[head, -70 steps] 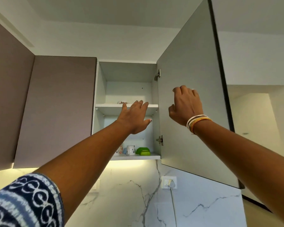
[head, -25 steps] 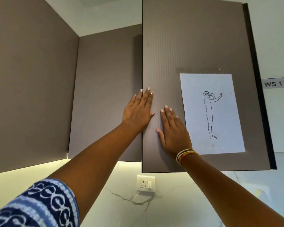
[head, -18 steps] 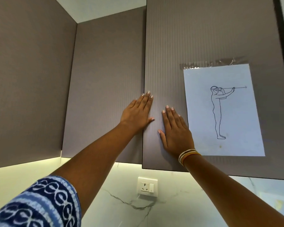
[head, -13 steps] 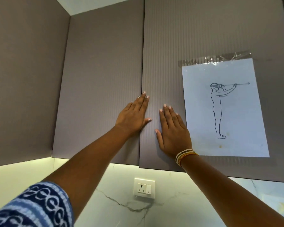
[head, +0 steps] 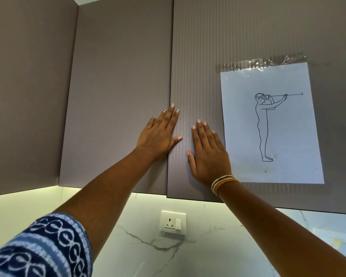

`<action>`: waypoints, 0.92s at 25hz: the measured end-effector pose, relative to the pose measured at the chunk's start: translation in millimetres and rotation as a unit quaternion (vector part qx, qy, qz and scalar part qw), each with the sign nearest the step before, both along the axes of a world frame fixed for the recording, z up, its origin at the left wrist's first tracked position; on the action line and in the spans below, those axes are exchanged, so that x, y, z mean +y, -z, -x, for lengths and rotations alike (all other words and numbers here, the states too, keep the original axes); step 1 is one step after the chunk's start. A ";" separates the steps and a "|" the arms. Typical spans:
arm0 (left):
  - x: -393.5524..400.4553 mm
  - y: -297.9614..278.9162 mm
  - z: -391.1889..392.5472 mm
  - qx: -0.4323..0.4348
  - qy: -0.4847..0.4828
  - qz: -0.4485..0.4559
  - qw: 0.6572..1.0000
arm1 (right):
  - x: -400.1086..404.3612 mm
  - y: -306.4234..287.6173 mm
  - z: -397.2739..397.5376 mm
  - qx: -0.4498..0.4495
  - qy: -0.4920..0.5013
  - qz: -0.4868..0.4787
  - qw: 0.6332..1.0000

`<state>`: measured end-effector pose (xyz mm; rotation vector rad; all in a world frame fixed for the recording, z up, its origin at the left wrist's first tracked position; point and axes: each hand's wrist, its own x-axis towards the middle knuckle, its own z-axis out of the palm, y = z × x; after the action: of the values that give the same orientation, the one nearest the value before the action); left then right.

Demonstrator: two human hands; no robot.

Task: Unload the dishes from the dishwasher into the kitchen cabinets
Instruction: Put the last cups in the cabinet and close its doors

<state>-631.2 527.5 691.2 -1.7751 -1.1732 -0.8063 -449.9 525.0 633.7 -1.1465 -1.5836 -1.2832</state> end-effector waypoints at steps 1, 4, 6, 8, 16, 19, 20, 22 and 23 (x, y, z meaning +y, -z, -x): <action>1.0 0.3 0.3 0.000 0.001 -0.001 1.000 | 0.7 -0.3 0.1 0.000 0.001 -0.002 1.000; -1.4 0.1 -2.1 0.001 -0.016 0.005 1.000 | 0.7 0.1 0.6 0.005 0.006 -0.001 1.000; -8.2 0.5 -6.8 -0.010 -0.048 0.005 0.999 | -3.7 0.4 2.4 0.012 0.012 0.015 1.000; -19.5 6.6 -13.5 -0.015 -0.067 0.011 0.998 | -11.9 0.8 4.7 0.007 0.021 0.042 0.999; -95.5 93.4 -44.6 0.032 0.033 0.038 0.998 | -93.8 55.8 -24.5 0.028 0.067 0.148 0.986; -122.5 147.6 -73.6 0.040 0.082 0.041 0.995 | -131.6 108.2 -44.2 0.064 0.079 0.164 0.981; -132.2 167.1 -84.3 0.048 0.093 0.041 0.994 | -144.1 130.2 -50.5 0.077 0.087 0.174 0.978; -148.8 206.0 -102.2 0.063 0.104 0.051 0.991 | -166.7 174.9 -61.1 0.093 0.098 0.203 0.970; -157.6 228.0 -111.7 0.068 0.114 0.064 0.989 | -179.3 199.0 -68.5 0.098 0.108 0.222 0.964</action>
<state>-519.6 369.9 463.1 -2.0638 -0.9624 -0.7417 -381.4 345.7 434.7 -1.7106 -1.6768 -0.9279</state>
